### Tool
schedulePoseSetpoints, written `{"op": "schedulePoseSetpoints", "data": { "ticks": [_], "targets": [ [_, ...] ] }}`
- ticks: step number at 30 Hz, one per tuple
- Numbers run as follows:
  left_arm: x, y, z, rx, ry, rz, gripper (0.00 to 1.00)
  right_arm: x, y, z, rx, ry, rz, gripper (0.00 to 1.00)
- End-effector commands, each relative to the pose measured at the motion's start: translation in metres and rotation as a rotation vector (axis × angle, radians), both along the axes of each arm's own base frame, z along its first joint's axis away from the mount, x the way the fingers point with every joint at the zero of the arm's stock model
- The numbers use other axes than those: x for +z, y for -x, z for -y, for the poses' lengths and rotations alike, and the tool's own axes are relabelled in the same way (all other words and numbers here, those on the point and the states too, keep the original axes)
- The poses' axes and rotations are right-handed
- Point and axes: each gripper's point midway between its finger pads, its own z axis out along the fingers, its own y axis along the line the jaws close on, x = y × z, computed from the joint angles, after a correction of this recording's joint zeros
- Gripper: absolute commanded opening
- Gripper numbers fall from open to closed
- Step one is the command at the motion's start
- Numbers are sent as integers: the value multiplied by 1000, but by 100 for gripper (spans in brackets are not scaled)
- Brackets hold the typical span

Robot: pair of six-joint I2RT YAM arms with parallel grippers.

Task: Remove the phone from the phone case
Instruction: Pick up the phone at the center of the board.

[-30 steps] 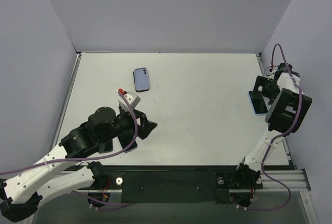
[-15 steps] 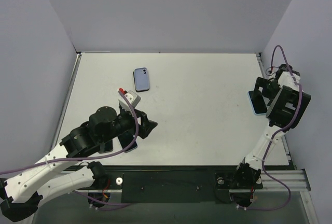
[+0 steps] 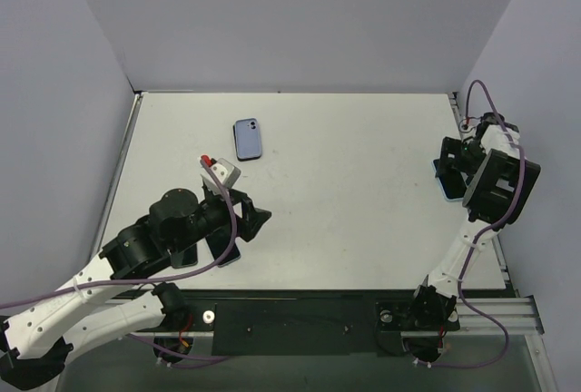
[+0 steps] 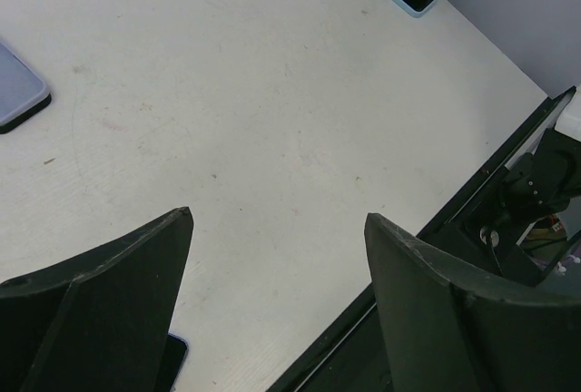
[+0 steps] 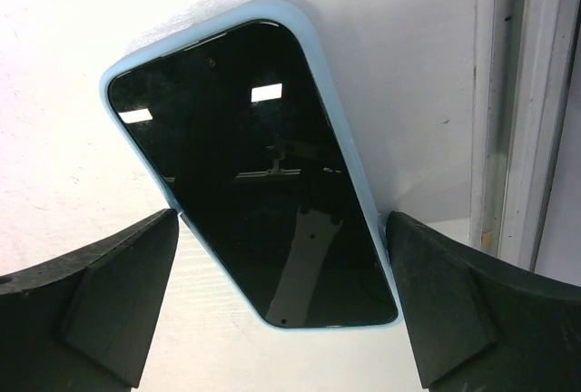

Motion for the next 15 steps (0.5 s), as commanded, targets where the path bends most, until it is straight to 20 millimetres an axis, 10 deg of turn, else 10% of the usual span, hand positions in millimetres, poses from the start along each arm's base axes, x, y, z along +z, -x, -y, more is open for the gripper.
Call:
{"op": "schedulePoseSetpoints", "data": {
  "ticks": [1, 15],
  "targets": [
    [20, 0, -1, 1, 42, 59, 87, -7, 31, -30, 35, -85, -113, 90],
    [22, 3, -4, -2, 53, 67, 87, 0, 47, -24, 45, 89, -259, 84]
  ]
}}
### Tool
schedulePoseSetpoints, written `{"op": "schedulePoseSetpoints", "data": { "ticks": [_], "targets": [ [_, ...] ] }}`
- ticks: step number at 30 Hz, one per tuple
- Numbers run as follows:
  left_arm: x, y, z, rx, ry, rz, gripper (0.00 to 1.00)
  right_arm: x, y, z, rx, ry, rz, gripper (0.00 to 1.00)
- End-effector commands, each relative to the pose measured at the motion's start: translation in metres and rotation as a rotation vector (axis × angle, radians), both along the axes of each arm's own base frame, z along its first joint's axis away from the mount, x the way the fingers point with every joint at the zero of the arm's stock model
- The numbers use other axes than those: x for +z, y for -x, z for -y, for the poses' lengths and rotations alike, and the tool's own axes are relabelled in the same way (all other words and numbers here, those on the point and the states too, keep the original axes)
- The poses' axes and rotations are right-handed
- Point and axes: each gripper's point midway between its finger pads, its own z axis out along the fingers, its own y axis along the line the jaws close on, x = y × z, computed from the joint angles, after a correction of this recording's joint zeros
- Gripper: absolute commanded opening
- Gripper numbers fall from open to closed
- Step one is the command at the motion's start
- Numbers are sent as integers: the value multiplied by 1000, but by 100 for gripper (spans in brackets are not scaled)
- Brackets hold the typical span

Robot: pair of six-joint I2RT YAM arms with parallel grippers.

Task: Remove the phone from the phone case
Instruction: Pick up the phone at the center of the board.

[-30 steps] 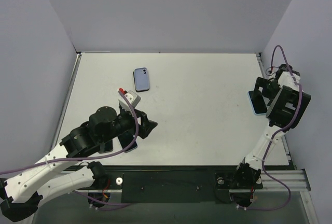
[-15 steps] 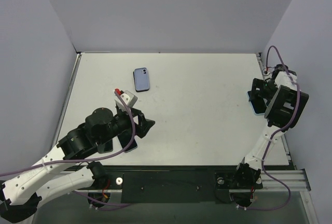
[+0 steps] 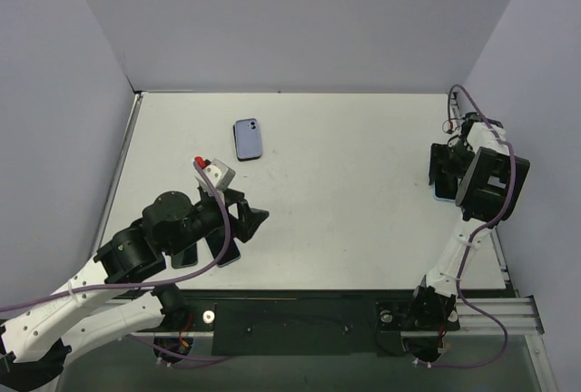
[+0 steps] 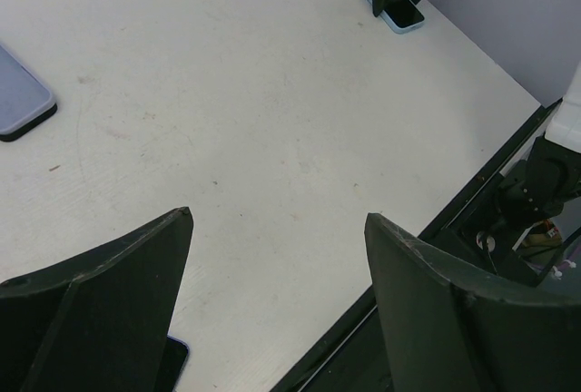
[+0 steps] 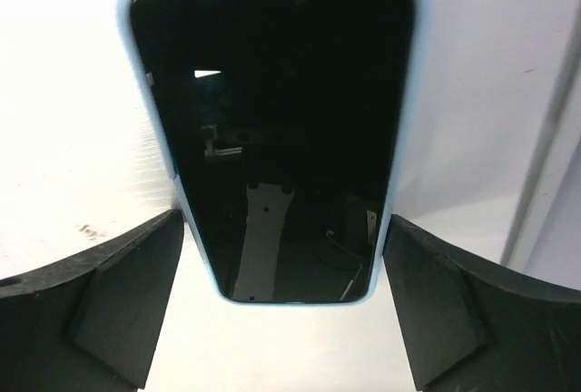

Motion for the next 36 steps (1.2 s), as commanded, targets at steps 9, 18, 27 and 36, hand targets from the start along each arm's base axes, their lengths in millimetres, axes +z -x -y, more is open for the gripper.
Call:
{"op": "schedulePoseSetpoints", "data": {
  "ticks": [9, 18, 27, 36],
  "targets": [
    [13, -1, 2, -3, 20, 43, 87, 1, 27, -21, -28, -39, -166, 48],
    [9, -2, 4, 2, 35, -2, 87, 25, 4, -23, -187, -72, -21, 0],
    [5, -14, 5, 43, 151, -152, 86, 56, -1, -44, -434, -121, 227, 0],
    [-12, -22, 9, 56, 269, -349, 83, 55, -5, -83, -562, -339, 362, 0]
  ]
}}
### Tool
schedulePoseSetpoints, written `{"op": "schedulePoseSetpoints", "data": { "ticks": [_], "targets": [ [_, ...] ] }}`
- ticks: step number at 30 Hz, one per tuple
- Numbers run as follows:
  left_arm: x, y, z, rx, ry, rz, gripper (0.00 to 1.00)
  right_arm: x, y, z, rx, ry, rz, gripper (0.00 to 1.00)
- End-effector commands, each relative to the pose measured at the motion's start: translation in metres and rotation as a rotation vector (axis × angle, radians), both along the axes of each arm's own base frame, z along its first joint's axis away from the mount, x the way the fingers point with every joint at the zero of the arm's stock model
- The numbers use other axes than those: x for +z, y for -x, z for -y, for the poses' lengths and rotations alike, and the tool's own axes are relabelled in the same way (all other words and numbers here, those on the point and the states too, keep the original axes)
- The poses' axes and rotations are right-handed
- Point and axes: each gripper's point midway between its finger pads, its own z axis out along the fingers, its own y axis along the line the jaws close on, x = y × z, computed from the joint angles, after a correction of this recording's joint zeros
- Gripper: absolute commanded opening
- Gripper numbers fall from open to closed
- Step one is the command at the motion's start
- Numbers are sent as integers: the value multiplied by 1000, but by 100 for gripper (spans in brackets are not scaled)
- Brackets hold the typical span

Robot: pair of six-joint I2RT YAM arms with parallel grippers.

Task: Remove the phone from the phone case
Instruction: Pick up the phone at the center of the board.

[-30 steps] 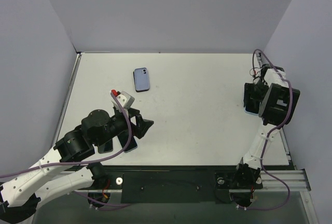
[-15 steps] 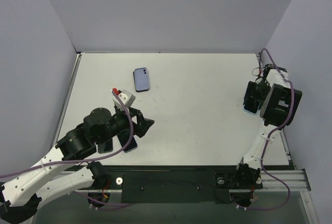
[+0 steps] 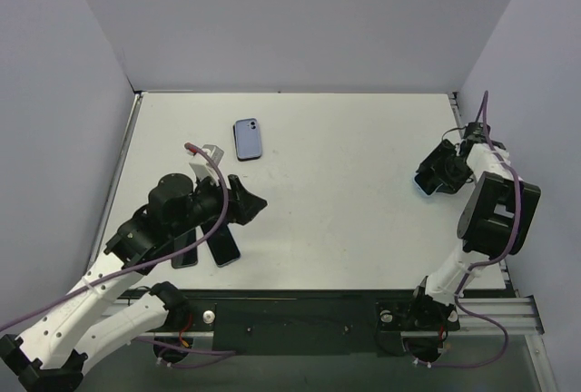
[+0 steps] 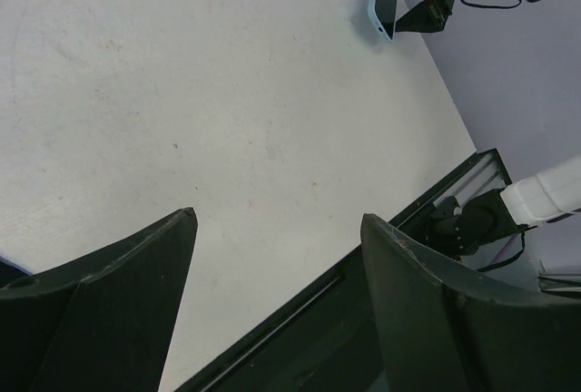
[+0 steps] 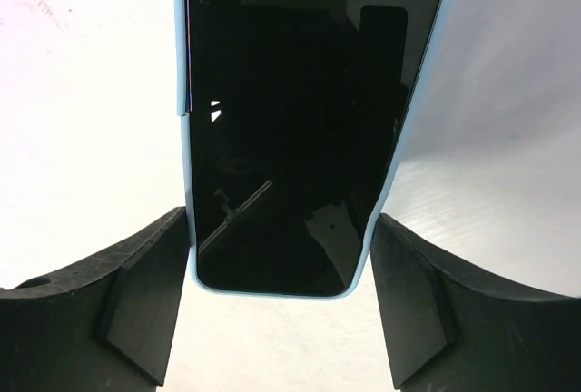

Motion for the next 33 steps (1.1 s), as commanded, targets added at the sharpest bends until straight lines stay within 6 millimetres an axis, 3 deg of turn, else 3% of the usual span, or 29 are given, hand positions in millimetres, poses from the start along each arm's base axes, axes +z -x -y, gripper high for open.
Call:
{"op": "schedulePoseSetpoints", "data": {
  "ticks": [1, 2, 5, 10, 15, 16, 17, 18, 20, 22, 27, 33],
  "targets": [
    [9, 1, 17, -44, 142, -74, 83, 17, -15, -25, -71, -130, 131, 0],
    [10, 2, 19, -54, 156, -83, 82, 21, -21, -33, -52, -159, 177, 0],
    [12, -1, 22, -37, 207, -124, 82, 35, -12, -61, 13, -174, 224, 0],
    [1, -26, 24, 13, 304, -323, 83, 65, 5, -109, 140, -187, 345, 0],
    [-3, -53, 35, 19, 478, -486, 83, 95, 31, -175, 300, -232, 489, 0],
    [2, -57, 36, 28, 509, -476, 83, 99, 35, -188, 332, -239, 506, 0],
    [-7, -59, 36, 50, 513, -490, 83, 106, 44, -208, 390, -251, 541, 0],
    [1, -63, 38, 52, 552, -462, 83, 113, 46, -222, 419, -267, 579, 0],
    [-8, -62, 39, 70, 569, -446, 83, 124, 68, -255, 509, -288, 627, 0],
    [-4, -60, 44, 82, 559, -378, 84, 136, 82, -278, 568, -301, 680, 0],
    [5, -55, 58, 152, 469, -234, 86, 163, 114, -323, 690, -333, 764, 0],
    [-9, -55, 66, 197, 408, -256, 86, 186, 151, -367, 826, -352, 815, 0]
  ]
}}
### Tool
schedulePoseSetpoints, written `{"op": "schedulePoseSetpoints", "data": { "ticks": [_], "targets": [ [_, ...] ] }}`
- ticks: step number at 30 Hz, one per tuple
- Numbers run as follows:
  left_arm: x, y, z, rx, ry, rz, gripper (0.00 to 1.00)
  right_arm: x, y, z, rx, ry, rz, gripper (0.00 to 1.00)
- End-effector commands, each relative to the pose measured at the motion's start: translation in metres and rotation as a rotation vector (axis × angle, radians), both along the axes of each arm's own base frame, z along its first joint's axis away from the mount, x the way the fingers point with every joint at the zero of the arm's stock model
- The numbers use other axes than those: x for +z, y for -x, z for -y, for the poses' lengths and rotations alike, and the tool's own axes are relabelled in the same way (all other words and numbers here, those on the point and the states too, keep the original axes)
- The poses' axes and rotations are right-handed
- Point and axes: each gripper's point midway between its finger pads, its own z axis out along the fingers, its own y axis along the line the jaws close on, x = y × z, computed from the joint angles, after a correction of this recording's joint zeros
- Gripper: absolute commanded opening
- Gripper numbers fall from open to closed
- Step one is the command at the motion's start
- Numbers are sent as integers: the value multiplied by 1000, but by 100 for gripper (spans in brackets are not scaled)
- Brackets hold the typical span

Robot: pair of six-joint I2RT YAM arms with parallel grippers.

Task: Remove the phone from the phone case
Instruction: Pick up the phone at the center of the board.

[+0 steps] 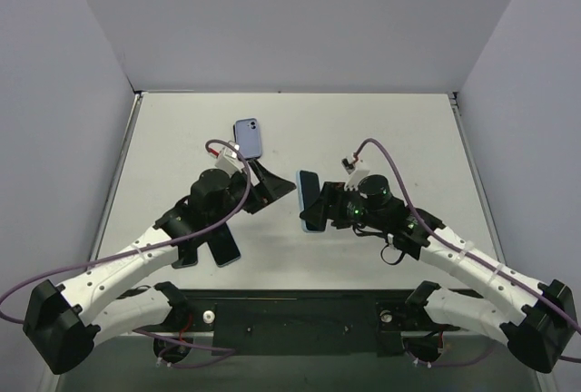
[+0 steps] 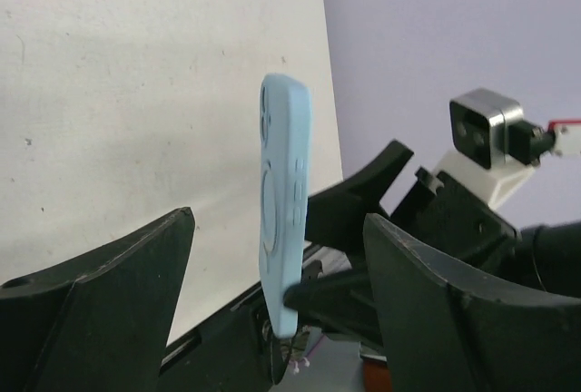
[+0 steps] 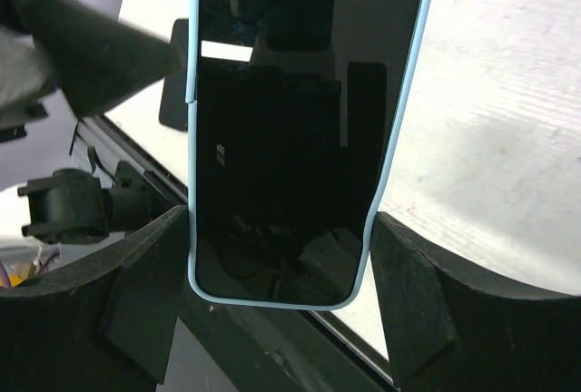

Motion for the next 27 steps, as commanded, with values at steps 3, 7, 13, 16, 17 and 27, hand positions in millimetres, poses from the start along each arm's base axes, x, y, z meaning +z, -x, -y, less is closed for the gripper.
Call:
{"op": "schedulePoseSetpoints", "data": {
  "ticks": [3, 7, 13, 16, 17, 27],
  "targets": [
    [23, -16, 1, 97, -15, 90, 84, 59, 5, -34, 21, -39, 191, 0],
    [19, -14, 4, 90, -37, 89, 80, 67, 14, -45, 33, -25, 229, 0],
    [20, -4, 5, 47, -62, 131, 49, 76, 24, -61, 71, 41, 275, 0],
    [37, -1, 2, 19, -69, 209, 8, 62, 32, -59, 129, 186, 267, 2],
    [34, 2, -2, 5, -116, 224, 5, 69, 33, -60, 148, 200, 283, 21],
    [113, 44, -32, -222, -27, 619, 0, 60, 110, -48, 580, 74, 131, 90]
  ]
}}
